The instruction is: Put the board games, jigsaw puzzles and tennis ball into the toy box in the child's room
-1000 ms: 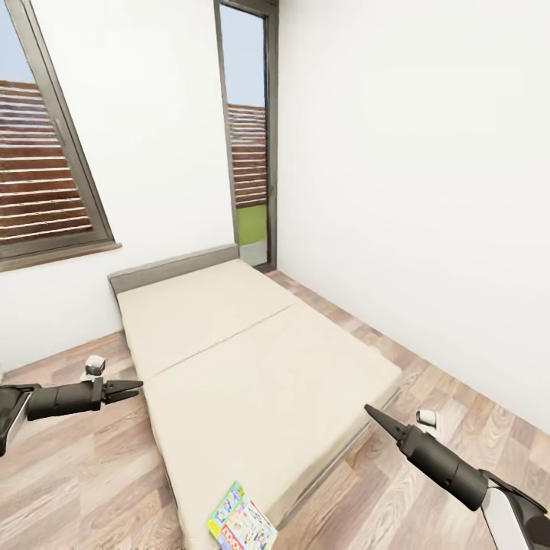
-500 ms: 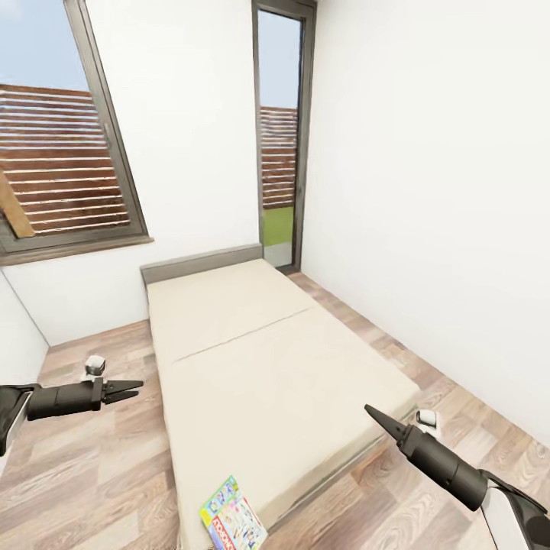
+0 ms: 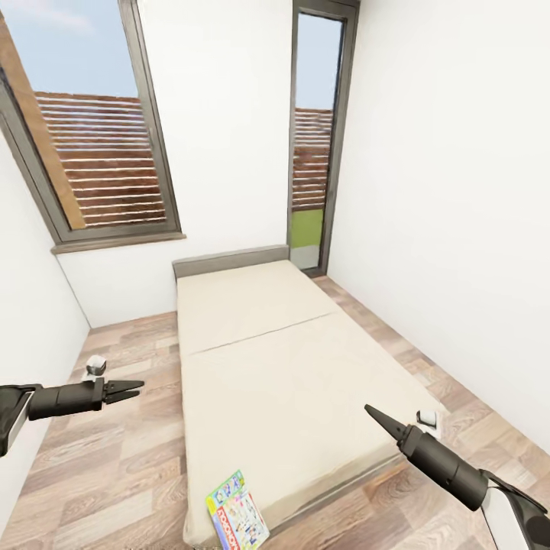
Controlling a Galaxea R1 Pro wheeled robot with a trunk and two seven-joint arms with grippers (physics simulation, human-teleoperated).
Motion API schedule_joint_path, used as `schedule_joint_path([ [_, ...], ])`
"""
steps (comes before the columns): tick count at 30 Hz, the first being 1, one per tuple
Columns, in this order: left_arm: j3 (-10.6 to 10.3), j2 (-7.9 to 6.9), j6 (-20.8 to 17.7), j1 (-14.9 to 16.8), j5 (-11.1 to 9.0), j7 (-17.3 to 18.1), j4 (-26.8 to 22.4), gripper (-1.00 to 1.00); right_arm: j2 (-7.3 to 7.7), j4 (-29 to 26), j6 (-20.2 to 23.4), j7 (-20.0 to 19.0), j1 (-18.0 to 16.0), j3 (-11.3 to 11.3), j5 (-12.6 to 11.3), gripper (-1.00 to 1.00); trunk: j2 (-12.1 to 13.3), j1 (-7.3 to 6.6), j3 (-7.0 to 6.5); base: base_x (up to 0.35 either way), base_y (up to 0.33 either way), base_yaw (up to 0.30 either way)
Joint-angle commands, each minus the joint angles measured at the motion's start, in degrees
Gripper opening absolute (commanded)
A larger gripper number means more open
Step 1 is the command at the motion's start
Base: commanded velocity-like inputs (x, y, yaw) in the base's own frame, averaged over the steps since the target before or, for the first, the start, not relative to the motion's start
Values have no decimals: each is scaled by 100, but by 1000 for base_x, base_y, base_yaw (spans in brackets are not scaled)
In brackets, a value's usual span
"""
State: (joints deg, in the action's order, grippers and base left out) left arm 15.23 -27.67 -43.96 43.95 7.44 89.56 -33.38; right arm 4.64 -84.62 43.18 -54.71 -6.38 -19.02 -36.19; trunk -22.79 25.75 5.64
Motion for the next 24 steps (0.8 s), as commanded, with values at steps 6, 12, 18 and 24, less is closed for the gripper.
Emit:
schedule_joint_path([
  [6,24,7,-60,8,58,44,-2,100,-1,-9,33,-5,-3,-5,-20,100,-13,4,0,0,-8,282],
  [12,24,7,-60,8,62,44,-2,100,0,-10,33,-5,-3,-5,-20,100,-13,4,-13,0,-1,282],
  [18,24,7,-60,8,61,44,-2,100,1,-10,33,-5,-3,-5,-20,100,-13,4,-26,0,0,281],
  [24,24,7,-60,8,60,44,-2,100,2,-7,33,-5,-3,-5,-20,100,-13,4,-39,0,0,281],
])
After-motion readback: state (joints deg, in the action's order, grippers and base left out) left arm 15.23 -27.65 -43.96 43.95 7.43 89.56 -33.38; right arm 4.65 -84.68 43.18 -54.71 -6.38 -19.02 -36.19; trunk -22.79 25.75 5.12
